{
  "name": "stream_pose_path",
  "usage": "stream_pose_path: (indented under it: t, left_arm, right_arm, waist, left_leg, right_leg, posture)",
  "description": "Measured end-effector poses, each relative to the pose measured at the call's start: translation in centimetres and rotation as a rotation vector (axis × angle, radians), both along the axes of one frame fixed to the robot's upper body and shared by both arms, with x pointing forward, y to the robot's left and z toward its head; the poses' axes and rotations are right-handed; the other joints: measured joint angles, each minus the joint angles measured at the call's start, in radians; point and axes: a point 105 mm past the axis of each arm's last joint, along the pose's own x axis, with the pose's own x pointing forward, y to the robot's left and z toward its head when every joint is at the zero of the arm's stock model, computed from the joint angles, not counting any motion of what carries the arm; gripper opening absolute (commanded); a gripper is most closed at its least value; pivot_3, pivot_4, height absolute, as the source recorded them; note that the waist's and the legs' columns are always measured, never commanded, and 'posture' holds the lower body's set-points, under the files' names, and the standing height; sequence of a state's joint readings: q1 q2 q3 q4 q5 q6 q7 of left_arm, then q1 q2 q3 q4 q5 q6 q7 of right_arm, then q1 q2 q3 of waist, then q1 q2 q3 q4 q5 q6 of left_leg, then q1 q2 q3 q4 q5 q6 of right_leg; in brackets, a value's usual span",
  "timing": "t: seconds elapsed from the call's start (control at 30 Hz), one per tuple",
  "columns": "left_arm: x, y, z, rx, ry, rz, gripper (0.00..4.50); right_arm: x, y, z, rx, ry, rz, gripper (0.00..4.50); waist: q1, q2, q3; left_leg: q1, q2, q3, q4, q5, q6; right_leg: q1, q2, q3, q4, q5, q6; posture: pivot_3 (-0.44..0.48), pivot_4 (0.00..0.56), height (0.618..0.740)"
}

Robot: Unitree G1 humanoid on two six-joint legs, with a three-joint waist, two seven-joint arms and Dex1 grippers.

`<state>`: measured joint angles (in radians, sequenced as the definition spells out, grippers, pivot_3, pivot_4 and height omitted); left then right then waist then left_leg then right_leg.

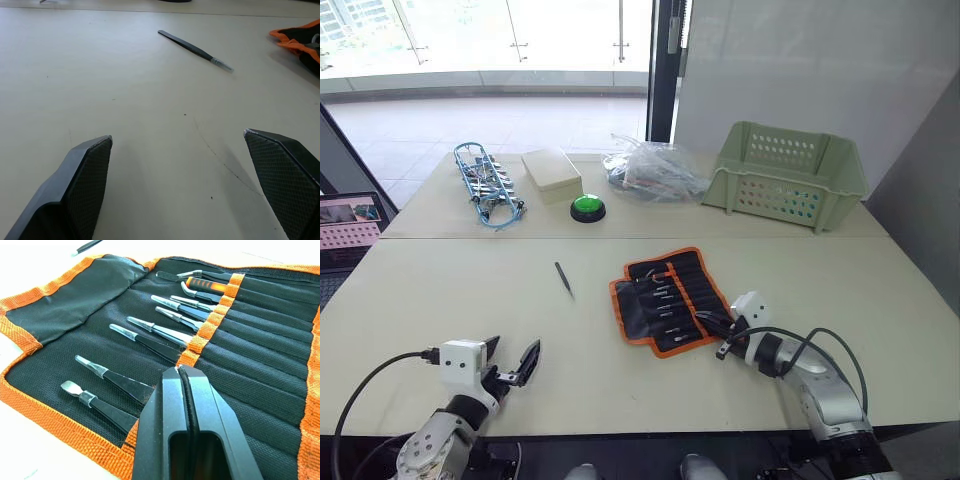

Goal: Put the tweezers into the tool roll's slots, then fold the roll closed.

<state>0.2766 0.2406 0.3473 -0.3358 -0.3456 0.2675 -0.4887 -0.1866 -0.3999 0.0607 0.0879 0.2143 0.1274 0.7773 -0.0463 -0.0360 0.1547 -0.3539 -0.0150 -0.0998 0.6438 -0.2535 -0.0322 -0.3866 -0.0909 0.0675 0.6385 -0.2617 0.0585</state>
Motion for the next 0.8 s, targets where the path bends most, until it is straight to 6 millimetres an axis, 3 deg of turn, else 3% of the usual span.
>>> stream_pose_path:
  t: [0.17,0.53,0.63,0.8]
  left_arm:
    - [2.8,-1.9,1.7,-0.04,-0.013,-0.02,4.46]
    - [9.1,-4.2,5.6,-0.055,-0.019,0.11,4.46]
    - [9.8,-4.4,5.3,-0.009,0.019,0.163,4.46]
    - [10.6,-5.4,2.9,0.018,0.161,0.229,4.46]
  right_arm:
    - [-0.2,0.0,-0.1,0.0,0.0,0.003,0.0]
    - [-0.7,0.2,-0.1,0.0,-0.003,0.001,0.0]
    - [-0.8,0.2,-0.1,0.0,-0.004,-0.004,0.0]
    - [-0.8,0.2,0.0,0.0,-0.005,-0.008,0.0]
  waist:
    - [0.003,0.0,0.0]
    - [0.002,0.0,0.0]
    - [0.003,0.0,0.0]
    - [0.005,-0.001,0.0]
  left_leg:
    - [0.0,0.0,0.0,0.0,0.0,0.0]
    - [-0.001,0.0,-0.001,-0.001,0.0,0.0]
    - [-0.001,-0.001,-0.001,-0.001,0.0,0.0]
    - [-0.002,-0.001,-0.001,-0.001,0.0,0.0]
  right_leg:
    - [0.0,0.0,0.0,0.0,0.0,0.0]
    - [0.0,0.0,-0.001,-0.001,0.0,0.0]
    - [0.0,0.0,-0.001,-0.001,0.0,0.0]
    - [0.0,0.0,-0.001,-0.003,0.0,0.0]
  posture:
    - [0.0,0.15,0.74]
    - [0.0,0.15,0.74]
    - [0.0,0.15,0.74]
    - [0.0,0.15,0.74]
